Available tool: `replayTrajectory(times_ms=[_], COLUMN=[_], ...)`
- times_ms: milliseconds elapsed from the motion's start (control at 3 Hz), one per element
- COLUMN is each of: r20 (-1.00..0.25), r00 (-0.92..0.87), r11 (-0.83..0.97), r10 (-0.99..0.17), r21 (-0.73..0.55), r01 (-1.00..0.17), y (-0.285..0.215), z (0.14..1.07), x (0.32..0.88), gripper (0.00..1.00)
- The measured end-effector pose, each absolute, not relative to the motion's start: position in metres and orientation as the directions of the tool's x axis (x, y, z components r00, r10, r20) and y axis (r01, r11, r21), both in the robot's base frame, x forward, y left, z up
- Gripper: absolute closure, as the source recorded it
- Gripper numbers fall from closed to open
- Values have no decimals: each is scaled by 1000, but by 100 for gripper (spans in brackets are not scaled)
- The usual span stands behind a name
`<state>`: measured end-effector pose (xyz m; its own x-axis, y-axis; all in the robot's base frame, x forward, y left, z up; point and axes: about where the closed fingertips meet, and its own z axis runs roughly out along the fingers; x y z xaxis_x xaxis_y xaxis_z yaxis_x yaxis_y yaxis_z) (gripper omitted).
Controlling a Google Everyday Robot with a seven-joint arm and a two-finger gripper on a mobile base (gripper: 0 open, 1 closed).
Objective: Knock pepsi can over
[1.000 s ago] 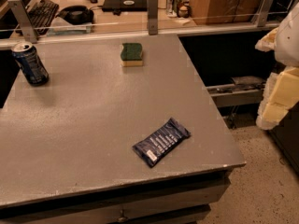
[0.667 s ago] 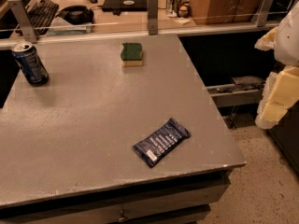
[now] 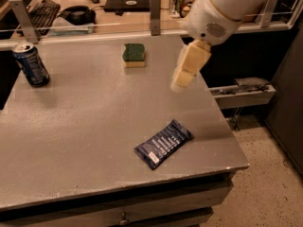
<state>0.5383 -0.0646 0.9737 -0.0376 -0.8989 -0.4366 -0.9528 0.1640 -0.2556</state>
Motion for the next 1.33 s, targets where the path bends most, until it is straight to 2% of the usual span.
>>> replayTrajectory(times_ms=[667, 1333], r20=[-679, -710], r00=[41, 48], r11=[151, 148], r10=[-733, -703], r21=[-222, -212], r01=[-963, -966], y=[84, 100], z=[966, 963], x=[610, 615], gripper=[0, 0])
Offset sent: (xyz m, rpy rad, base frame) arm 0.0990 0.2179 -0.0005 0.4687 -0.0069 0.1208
